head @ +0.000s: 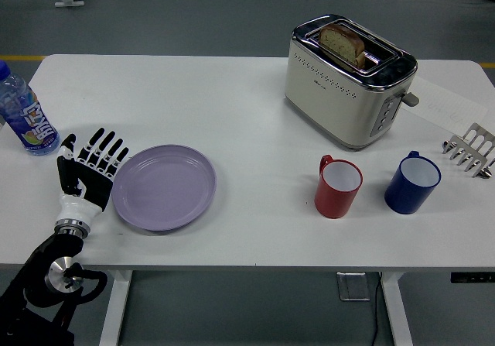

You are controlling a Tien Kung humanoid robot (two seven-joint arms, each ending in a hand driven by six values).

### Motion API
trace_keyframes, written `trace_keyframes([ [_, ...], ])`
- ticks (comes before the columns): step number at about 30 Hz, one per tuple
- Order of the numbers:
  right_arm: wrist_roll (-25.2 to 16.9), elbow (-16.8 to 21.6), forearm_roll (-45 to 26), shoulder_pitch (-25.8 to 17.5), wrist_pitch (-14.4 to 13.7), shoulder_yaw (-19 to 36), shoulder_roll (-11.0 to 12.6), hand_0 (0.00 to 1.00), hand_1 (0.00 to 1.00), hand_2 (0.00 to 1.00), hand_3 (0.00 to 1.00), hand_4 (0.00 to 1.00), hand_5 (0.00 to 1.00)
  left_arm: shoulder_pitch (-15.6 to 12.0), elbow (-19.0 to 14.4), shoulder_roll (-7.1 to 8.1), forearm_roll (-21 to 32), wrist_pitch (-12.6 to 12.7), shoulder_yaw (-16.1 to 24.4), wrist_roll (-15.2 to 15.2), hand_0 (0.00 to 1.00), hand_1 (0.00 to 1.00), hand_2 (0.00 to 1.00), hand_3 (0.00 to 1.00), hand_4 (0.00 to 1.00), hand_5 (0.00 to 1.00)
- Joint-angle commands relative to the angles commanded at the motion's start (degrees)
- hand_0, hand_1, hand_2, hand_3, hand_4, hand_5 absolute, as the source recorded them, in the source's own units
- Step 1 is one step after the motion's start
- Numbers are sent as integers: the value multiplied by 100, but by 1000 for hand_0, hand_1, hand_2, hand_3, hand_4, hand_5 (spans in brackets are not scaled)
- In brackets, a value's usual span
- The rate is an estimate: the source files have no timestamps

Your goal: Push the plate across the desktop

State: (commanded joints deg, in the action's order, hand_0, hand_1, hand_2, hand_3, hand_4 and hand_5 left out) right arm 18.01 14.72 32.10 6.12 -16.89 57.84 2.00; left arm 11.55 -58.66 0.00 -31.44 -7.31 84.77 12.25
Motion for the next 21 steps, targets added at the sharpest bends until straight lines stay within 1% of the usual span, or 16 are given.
trace_keyframes([
  [21, 1, -1, 26, 7, 4, 3, 9, 578, 517, 610, 580, 227, 534, 22, -3, 0, 151, -9, -451, 9, 743, 770, 735, 673, 584, 998],
])
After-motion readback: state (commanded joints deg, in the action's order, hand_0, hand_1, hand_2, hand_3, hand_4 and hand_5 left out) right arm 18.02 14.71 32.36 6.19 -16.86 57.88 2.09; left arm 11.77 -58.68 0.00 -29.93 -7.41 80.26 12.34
